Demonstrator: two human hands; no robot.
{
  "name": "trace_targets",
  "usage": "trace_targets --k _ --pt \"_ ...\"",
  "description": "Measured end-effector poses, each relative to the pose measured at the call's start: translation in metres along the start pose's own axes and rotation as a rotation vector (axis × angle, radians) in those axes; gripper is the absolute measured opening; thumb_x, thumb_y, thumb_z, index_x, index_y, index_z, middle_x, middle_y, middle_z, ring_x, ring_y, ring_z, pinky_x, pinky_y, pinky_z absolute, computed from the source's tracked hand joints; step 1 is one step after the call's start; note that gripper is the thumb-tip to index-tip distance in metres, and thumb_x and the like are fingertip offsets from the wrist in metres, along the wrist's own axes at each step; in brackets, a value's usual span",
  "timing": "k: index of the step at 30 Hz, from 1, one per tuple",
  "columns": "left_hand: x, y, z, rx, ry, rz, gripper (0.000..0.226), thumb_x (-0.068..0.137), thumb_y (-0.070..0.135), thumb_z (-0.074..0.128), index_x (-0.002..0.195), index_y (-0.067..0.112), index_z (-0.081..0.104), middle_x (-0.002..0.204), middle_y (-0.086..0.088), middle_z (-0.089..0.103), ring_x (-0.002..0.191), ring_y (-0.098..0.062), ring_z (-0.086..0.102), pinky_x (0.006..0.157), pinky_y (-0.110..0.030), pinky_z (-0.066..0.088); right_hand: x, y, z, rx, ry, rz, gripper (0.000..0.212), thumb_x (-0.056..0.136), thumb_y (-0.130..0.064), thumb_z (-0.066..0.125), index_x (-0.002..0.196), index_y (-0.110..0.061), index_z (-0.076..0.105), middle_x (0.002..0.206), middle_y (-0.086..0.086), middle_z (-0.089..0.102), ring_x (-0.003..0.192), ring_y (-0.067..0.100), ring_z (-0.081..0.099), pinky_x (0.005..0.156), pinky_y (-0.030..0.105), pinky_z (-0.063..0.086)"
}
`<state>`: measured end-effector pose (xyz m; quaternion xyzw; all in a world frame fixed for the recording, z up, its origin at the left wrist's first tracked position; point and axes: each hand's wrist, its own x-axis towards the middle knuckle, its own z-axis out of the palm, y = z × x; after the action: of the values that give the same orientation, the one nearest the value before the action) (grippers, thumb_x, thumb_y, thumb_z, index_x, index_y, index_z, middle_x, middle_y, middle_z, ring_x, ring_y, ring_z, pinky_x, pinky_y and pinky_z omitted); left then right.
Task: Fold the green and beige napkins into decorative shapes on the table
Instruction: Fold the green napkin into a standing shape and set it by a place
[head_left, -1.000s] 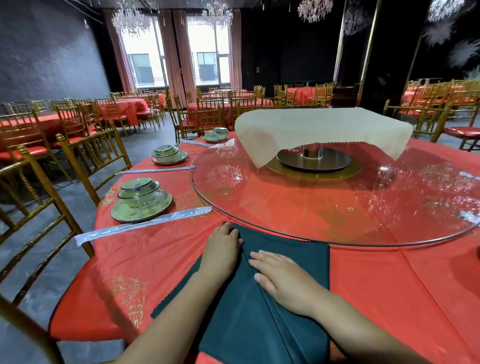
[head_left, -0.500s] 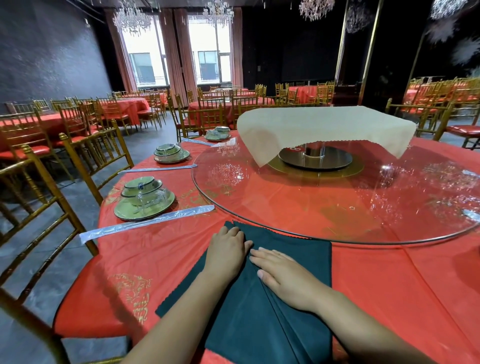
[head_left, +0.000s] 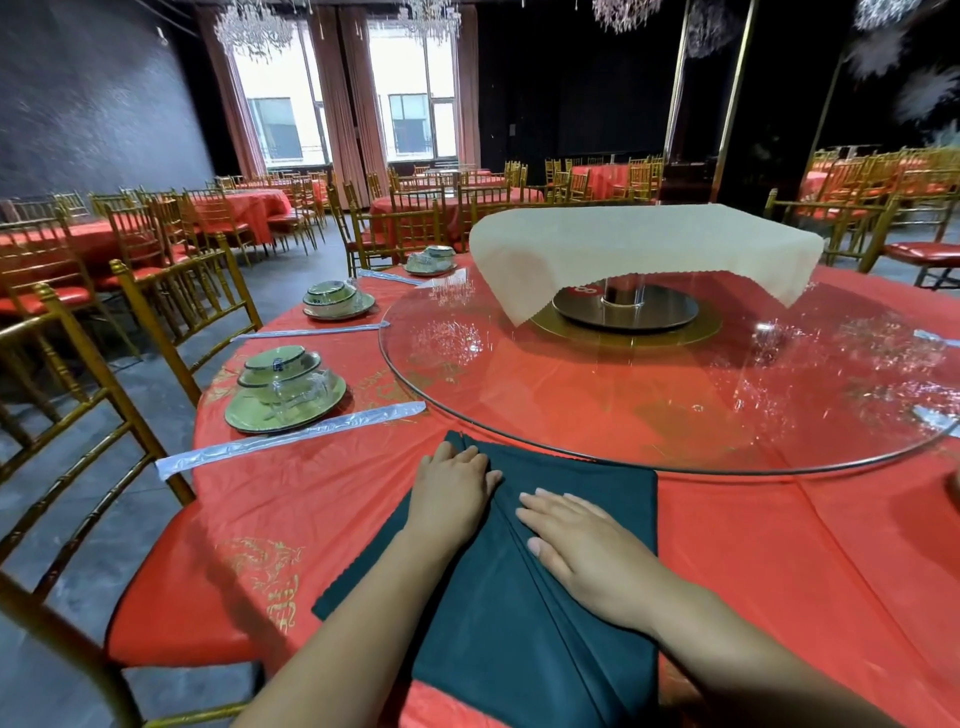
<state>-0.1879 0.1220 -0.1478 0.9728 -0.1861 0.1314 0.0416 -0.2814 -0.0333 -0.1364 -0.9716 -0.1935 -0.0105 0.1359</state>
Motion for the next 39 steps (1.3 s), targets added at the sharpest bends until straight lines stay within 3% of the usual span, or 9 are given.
trace_targets --k 8,11,13,20,25,32,35,37,39 --pt "-0.002 0.0 -0.002 -0.107 -0.013 -0.032 0.051 0.094 0.055 0.028 0.107 0.017 0.06 0.118 0.007 0.06 0.108 -0.021 0.041 0.083 -0.033 0.03 0.001 0.0 0.007 0.006 -0.034 0.001 0.092 0.075 -0.068 -0.008 0.147 -0.02 0.024 0.156 -0.006 0.013 0.144 0.008 0.004 0.112 0.02 -0.004" --pt "-0.005 0.003 -0.007 -0.077 -0.064 -0.003 0.053 0.094 0.057 0.027 0.126 0.021 0.049 0.141 0.006 0.044 0.121 -0.023 0.036 0.092 -0.037 0.03 0.004 -0.001 0.007 0.018 -0.036 0.029 0.05 0.101 -0.038 0.021 0.147 -0.018 0.024 0.157 -0.004 0.014 0.144 0.009 0.005 0.114 0.021 -0.001" --pt "-0.007 0.003 -0.006 -0.029 -0.067 0.009 0.053 0.094 0.056 0.026 0.13 0.021 0.046 0.148 0.006 0.036 0.125 -0.023 0.034 0.093 -0.037 0.03 0.005 -0.003 0.007 0.036 -0.028 0.029 0.047 0.102 -0.029 0.026 0.147 -0.018 0.023 0.157 -0.003 0.013 0.144 0.009 0.005 0.113 0.02 -0.002" --pt "-0.008 0.002 -0.002 0.053 -0.068 0.021 0.053 0.095 0.056 0.024 0.123 0.019 0.049 0.143 0.005 0.041 0.121 -0.024 0.036 0.09 -0.037 0.03 -0.007 -0.006 0.001 0.075 -0.004 0.042 0.052 0.1 -0.04 0.02 0.147 -0.018 0.022 0.157 -0.005 0.012 0.144 0.007 0.004 0.113 0.018 -0.002" --pt "-0.009 0.0 -0.001 0.065 -0.091 0.02 0.069 0.088 0.066 0.01 0.127 0.021 0.046 0.144 0.006 0.04 0.12 -0.023 0.036 0.09 -0.035 0.029 -0.024 -0.008 0.006 0.062 0.028 0.063 0.107 0.058 -0.065 -0.018 0.147 -0.021 0.023 0.156 -0.008 0.014 0.144 0.005 0.005 0.108 0.014 -0.006" --pt "-0.009 0.001 -0.001 0.034 -0.111 0.008 0.053 0.096 0.053 0.025 0.135 0.021 0.04 0.15 0.005 0.032 0.126 -0.025 0.032 0.095 -0.036 0.028 -0.021 -0.014 0.01 0.096 0.049 0.076 0.106 0.057 -0.062 -0.015 0.146 -0.021 0.027 0.155 -0.009 0.017 0.143 0.004 0.006 0.107 0.012 -0.006" --pt "-0.01 0.0 -0.011 -0.085 -0.1 0.032 0.056 0.094 0.057 0.027 0.134 0.021 0.041 0.149 0.004 0.034 0.123 -0.026 0.035 0.095 -0.037 0.029 -0.021 -0.014 0.013 0.073 0.054 0.063 0.08 0.081 -0.059 -0.001 0.145 -0.02 0.028 0.155 -0.008 0.017 0.144 0.005 0.006 0.112 0.014 -0.003" --pt "-0.019 0.005 -0.024 -0.127 -0.024 0.134 0.065 0.084 0.062 0.025 0.119 0.016 0.054 0.131 -0.001 0.052 0.113 -0.026 0.044 0.091 -0.035 0.035 -0.02 -0.011 0.016 0.066 0.071 0.066 0.049 0.1 -0.037 0.022 0.145 -0.019 0.03 0.155 -0.007 0.018 0.144 0.006 0.007 0.113 0.017 -0.001" --pt "-0.039 0.015 -0.032 -0.271 -0.031 0.246 0.054 0.082 0.055 0.035 0.105 0.014 0.06 0.109 -0.004 0.06 0.103 -0.024 0.049 0.089 -0.034 0.039 -0.02 -0.009 0.018 0.067 0.105 0.053 0.042 0.101 -0.026 0.03 0.142 -0.017 0.034 0.154 -0.005 0.022 0.144 0.008 0.01 0.113 0.017 0.0"
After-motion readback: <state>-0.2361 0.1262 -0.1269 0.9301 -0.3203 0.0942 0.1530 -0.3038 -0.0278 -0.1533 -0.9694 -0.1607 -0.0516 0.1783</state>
